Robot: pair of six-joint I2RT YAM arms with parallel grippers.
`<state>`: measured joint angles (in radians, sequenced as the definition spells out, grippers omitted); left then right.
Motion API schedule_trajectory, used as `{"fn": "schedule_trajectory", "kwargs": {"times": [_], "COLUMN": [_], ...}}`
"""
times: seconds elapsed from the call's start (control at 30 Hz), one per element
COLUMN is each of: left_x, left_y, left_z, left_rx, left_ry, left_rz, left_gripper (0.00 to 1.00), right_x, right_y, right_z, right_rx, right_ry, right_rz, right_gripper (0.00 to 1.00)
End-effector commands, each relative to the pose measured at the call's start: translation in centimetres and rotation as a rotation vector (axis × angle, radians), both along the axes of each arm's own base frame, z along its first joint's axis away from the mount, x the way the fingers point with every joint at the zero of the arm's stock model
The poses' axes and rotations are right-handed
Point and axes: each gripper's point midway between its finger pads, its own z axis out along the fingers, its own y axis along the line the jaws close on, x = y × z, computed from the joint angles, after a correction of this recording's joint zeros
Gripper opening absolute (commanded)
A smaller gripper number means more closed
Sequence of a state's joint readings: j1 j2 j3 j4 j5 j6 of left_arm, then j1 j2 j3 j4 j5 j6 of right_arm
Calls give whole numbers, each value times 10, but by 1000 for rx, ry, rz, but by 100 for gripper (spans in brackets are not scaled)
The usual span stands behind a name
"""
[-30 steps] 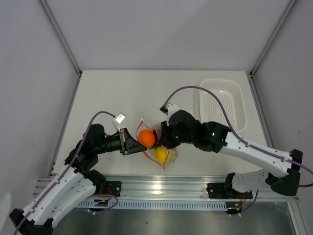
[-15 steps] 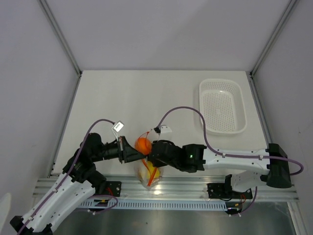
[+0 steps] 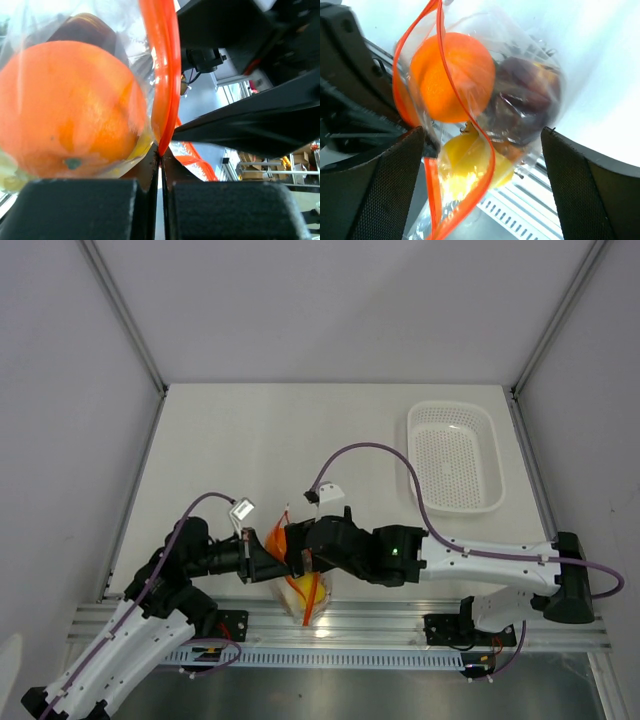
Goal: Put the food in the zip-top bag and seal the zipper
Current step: Adjust the zipper food storage bag at the center of the board.
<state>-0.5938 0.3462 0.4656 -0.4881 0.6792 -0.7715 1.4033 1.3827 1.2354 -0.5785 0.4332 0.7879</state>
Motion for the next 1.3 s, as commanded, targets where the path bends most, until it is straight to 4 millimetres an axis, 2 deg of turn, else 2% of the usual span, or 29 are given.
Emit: {"fn": "schedule_trajectory", "kwargs": {"times": [0.0, 0.07, 0.1, 0.2, 0.23, 0.37, 0.4, 0.5, 0.53, 0.63, 0.67, 0.83, 1.0, 1.27], "left_x": [0, 0, 0, 0, 0, 1, 2, 3, 3, 3, 3, 2, 1, 4], "left_y": [-2, -3, -3, -4, -4, -5, -5, -6, -6, -7, -7, -5, -5, -7], "left_z": [11, 12, 14, 16, 17, 19, 19, 21, 22, 22, 22, 26, 26, 24], "left_rx": [-11, -15, -17, -20, -22, -24, -24, -31, -33, -34, -33, -40, -46, -42], "left_ry": [-49, -49, -51, -50, -52, -47, -45, -47, -47, -42, -41, -54, -53, -55], "left_rz": [-28, -33, -33, -38, -38, -36, -33, -28, -29, -29, -29, -27, -26, -26], "left_gripper": [0, 1, 1, 1, 0, 1, 1, 0, 1, 0, 1, 1, 1, 1], "right_x": [12, 19, 29, 39, 55, 72, 76, 79, 81, 87, 88, 89, 87, 82], "right_y": [-15, -24, -28, -30, -33, -28, -17, 4, 9, 24, 27, 30, 35, 40], "right_z": [51, 65, 69, 84, 90, 95, 102, 99, 100, 94, 91, 64, 57, 50], "right_rx": [59, 90, 107, 200, 236, 265, 264, 250, 257, 248, 243, 191, 194, 194], "right_ry": [-116, -154, -149, -76, -67, -14, -11, 27, 33, 63, 72, 117, 134, 144], "right_rz": [-21, -34, -53, -58, -95, -183, -181, -169, -166, -190, -196, -240, -229, -203], "right_gripper": [99, 99, 99, 99, 99, 99, 99, 97, 90, 83, 78, 65, 57, 55]}}
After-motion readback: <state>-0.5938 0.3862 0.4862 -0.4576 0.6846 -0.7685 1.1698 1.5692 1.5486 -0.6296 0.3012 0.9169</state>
